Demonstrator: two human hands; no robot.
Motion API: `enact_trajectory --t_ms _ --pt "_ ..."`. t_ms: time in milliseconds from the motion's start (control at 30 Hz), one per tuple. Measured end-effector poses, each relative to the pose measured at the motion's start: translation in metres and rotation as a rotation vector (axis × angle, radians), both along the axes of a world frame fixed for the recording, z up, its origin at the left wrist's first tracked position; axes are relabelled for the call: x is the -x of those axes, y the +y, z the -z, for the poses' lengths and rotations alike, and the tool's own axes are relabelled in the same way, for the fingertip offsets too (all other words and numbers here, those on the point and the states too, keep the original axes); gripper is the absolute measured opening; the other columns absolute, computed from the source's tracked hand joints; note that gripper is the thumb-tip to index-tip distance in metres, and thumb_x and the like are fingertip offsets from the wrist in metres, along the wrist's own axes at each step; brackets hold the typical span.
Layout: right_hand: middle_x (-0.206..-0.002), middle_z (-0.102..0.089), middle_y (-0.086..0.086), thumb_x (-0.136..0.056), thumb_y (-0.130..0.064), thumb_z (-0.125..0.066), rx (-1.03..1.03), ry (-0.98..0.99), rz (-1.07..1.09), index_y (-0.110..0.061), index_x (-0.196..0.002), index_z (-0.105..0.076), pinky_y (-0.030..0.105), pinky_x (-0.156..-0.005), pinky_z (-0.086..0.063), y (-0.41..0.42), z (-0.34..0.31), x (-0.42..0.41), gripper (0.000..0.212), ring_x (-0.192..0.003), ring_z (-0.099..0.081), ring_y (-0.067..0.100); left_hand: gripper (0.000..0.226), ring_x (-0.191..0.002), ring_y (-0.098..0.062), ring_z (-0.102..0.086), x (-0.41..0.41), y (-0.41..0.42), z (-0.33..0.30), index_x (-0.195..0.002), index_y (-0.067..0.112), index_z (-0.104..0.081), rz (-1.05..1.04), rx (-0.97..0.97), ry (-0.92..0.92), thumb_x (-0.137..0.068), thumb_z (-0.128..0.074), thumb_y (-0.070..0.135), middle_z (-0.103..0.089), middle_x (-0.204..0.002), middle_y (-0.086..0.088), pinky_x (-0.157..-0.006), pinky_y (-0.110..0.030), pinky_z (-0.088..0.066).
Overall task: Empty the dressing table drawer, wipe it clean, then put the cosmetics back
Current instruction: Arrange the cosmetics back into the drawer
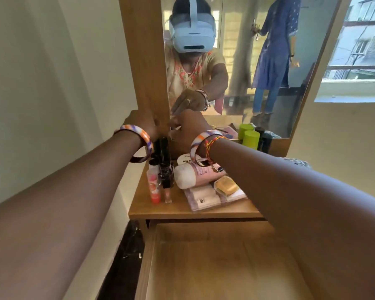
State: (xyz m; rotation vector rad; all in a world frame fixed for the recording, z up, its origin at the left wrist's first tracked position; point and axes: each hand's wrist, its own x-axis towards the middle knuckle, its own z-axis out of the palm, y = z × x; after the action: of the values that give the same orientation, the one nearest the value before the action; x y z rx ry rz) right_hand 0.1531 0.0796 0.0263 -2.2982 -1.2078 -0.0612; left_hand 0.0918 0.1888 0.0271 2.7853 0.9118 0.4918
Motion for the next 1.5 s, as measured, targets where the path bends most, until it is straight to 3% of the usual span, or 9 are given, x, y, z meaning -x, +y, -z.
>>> enact_trajectory --t_ms 100,267,567,967,1100,1167,1233,1400,1500 --pt "-0.113 -0.065 0.017 -0.090 -0.011 -0.057 -0.032 -0.013 0.056 0.001 -0.110 -0.064 0.030 -0.083 -0.049 0.017 0.002 -0.001 0.024 -0.105 -0.062 0.031 0.023 -0.097 -0.038 -0.060 -0.007 0.006 0.010 -0.108 0.003 -0.061 0.001 -0.033 0.022 -0.092 -0.050 0.016 -0.062 -0.111 -0.020 -0.077 -0.034 -0.045" --pt "-0.118 -0.062 0.018 -0.084 -0.008 -0.064 0.041 0.001 0.006 0.002 -0.117 -0.057 0.030 -0.091 -0.048 0.026 0.013 0.002 0.035 -0.108 -0.060 0.031 0.024 -0.078 -0.032 -0.052 -0.006 0.007 0.014 -0.099 -0.001 -0.063 0.039 -0.076 0.025 -0.091 -0.048 0.016 -0.064 -0.105 -0.023 -0.070 -0.030 -0.037" --pt "-0.115 -0.063 0.015 -0.086 -0.009 -0.061 -0.095 0.019 0.065 -0.001 -0.114 -0.062 0.031 -0.091 -0.047 0.026 0.013 0.001 0.029 -0.109 -0.060 0.030 0.023 -0.097 -0.039 -0.062 0.004 0.002 0.008 -0.105 -0.002 -0.067 0.005 -0.076 -0.081 -0.089 -0.057 0.011 -0.065 -0.107 -0.024 -0.078 -0.033 -0.046" --pt "-0.104 -0.072 0.008 -0.082 -0.006 -0.067 -0.423 0.038 0.134 -0.007 -0.104 -0.072 0.015 -0.073 -0.041 -0.035 -0.045 0.039 0.022 -0.097 -0.065 0.018 0.017 -0.100 -0.027 -0.064 0.056 -0.052 -0.064 -0.101 0.003 -0.070 0.104 -0.084 -0.375 -0.085 -0.063 0.003 -0.067 -0.110 -0.015 -0.079 -0.024 -0.042" --pt "-0.100 -0.073 0.008 -0.079 -0.010 -0.070 -0.444 0.040 0.168 -0.008 -0.101 -0.074 0.018 -0.076 -0.049 -0.072 -0.044 0.060 0.023 -0.093 -0.066 0.017 0.016 -0.096 -0.027 -0.066 0.082 -0.079 -0.066 -0.094 0.005 -0.071 0.164 -0.050 -0.424 -0.079 -0.070 0.001 -0.070 -0.102 -0.013 -0.084 -0.030 -0.052" --pt "-0.096 -0.073 0.005 -0.077 -0.013 -0.073 -0.472 0.105 0.174 -0.008 -0.100 -0.074 0.010 -0.068 -0.047 -0.090 -0.037 0.070 0.024 -0.084 -0.064 0.010 0.018 -0.095 -0.026 -0.066 0.097 -0.094 -0.064 -0.095 0.004 -0.071 0.207 -0.022 -0.413 -0.077 -0.072 0.001 -0.070 -0.101 -0.013 -0.086 -0.032 -0.053" --pt "-0.091 -0.073 0.004 -0.075 -0.016 -0.076 -0.482 0.190 0.178 -0.010 -0.097 -0.075 0.008 -0.066 -0.047 -0.107 -0.028 0.078 0.023 -0.077 -0.061 0.006 0.020 -0.089 -0.023 -0.066 0.111 -0.108 -0.059 -0.095 0.004 -0.070 0.251 0.011 -0.388 -0.076 -0.073 0.001 -0.071 -0.097 -0.011 -0.081 -0.026 -0.053" --pt "-0.087 -0.074 -0.002 -0.069 -0.015 -0.080 -0.294 0.328 0.125 -0.021 -0.079 -0.075 0.037 -0.085 -0.057 -0.146 0.004 0.099 0.013 -0.083 -0.067 0.011 0.020 -0.068 -0.004 -0.056 0.145 -0.129 -0.027 -0.092 0.008 -0.070 0.327 0.161 -0.263 -0.073 -0.077 0.005 -0.063 -0.080 0.002 -0.055 0.003 -0.041" --pt "-0.070 -0.066 -0.005 -0.070 -0.010 -0.078 -0.123 0.388 0.097 -0.020 -0.073 -0.072 0.028 -0.073 -0.060 -0.156 0.028 0.107 0.012 -0.070 -0.065 0.011 0.020 -0.074 -0.008 -0.058 0.158 -0.134 0.005 -0.091 0.009 -0.071 0.319 0.234 -0.192 -0.072 -0.077 0.007 -0.063 -0.082 0.003 -0.054 0.001 -0.041"
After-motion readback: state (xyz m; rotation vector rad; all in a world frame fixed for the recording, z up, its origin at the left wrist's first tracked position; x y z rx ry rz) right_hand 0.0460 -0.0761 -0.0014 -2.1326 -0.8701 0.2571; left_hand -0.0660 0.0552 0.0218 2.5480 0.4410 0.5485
